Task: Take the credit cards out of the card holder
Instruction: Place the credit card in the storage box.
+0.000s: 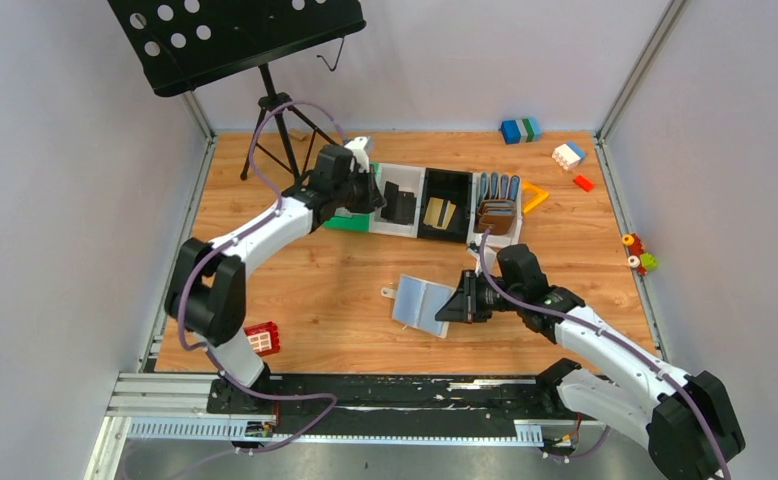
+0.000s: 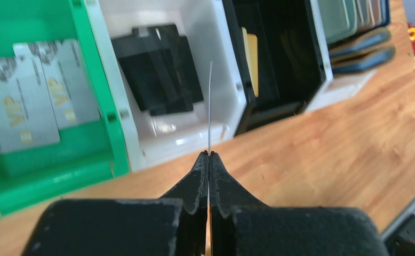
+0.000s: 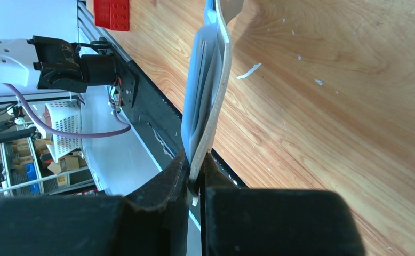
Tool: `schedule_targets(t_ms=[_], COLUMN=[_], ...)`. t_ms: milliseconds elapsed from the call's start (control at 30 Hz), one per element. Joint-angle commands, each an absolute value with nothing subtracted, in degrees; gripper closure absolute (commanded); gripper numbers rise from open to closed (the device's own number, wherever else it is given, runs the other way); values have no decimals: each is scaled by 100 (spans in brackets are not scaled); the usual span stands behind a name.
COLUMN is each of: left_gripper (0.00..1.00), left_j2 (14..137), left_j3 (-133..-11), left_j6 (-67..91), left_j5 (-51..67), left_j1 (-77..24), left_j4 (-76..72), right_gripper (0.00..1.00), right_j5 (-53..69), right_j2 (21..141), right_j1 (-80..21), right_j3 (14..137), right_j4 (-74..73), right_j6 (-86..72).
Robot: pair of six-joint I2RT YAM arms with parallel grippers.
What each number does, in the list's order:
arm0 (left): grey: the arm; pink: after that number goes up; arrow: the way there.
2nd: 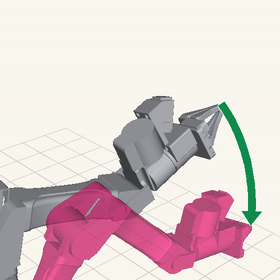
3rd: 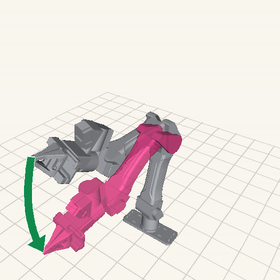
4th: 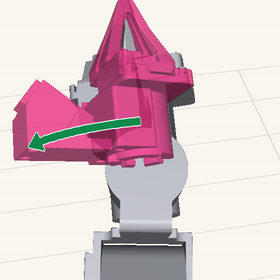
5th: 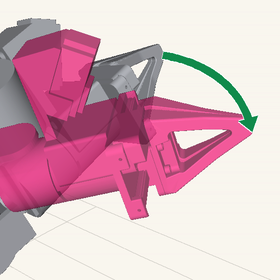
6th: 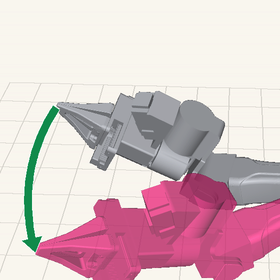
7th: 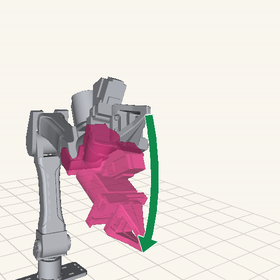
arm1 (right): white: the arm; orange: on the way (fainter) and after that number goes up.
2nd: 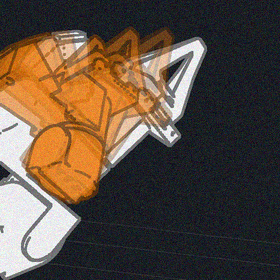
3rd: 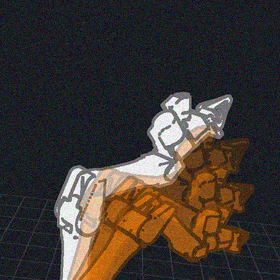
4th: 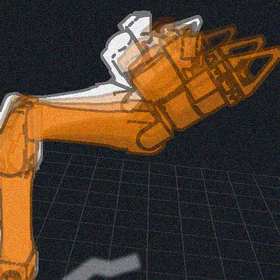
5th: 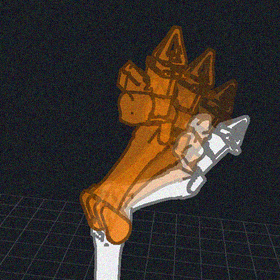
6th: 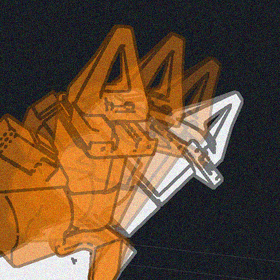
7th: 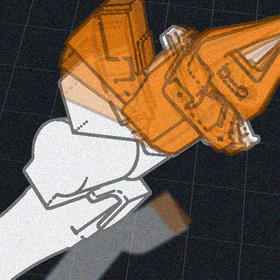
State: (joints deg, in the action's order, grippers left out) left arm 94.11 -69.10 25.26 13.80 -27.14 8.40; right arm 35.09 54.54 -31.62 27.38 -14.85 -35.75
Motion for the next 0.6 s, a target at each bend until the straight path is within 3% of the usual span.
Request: schedule_targets(t_ms=[0, 367, 400, 567], left_gripper=[100, 98, 94, 58], left_j2=[10267, 11811, 11869, 11652], left_j3=[-7889, -9420, -9478, -9578], left_j6=[2097, 2060, 2077, 1871], left_j5=[980, 796, 821, 185], left_j1=[-2773, -2887, -2891, -2924], left_j4=[1186, 1784, 1802, 2203], right_gripper=[100, 100, 100, 100], right_j5=[3629, 3612, 3627, 3624], right_j2=[5247, 5204, 5224, 5363], right_j1=[-3130, -3135, -3136, -3131], right_j3=[3034, 3094, 3088, 3121], right_j4=[-1512, -1495, -1460, -1392], right_j6=[-3291, -3193, -3212, -3248])
